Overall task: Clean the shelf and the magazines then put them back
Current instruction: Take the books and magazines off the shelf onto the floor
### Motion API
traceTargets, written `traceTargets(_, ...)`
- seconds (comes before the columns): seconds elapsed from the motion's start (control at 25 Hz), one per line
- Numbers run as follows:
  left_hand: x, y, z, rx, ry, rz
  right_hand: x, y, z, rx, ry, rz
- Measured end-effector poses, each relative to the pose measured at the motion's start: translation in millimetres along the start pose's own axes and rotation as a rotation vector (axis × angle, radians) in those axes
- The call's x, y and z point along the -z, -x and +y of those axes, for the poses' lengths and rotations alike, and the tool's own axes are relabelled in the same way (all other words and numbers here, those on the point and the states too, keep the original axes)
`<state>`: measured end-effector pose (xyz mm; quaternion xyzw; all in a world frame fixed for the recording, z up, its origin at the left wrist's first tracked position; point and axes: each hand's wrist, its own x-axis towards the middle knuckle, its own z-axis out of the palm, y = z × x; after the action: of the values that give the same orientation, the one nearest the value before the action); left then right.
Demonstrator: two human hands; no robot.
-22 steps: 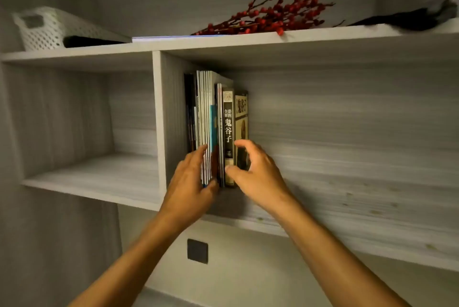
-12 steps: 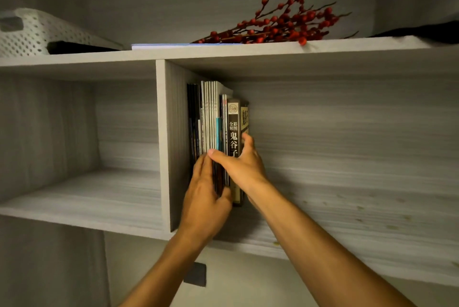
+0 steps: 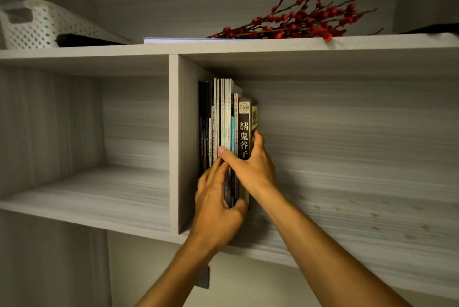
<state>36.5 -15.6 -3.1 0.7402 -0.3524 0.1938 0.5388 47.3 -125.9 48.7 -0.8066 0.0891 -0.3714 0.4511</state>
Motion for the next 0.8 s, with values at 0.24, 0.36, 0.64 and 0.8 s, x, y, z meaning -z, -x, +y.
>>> traceTargets(0.24,-0.7,-7.8,15.7,0.037,0.092,0.06,9.6,-6.4,1.8,0.0,0.074,-0.089)
traceTargets(0.36,-3.3,-20.4,24.8,0.074,-0.009,0.081,16.0,-9.7,3.7,-0.012,0.057,-0.111)
traceTargets(0.64,-21.0,-44.1,37.9,0.127,-0.26,0.041,35.3,-30.7,2.7,-0.096,-0.18,-0.131)
traceTargets(0.8,-36.9,-57.5,33.2,0.162,-0.261,0.124,40.1,-33.8,6.4,-0.142,-0.289,-0.183)
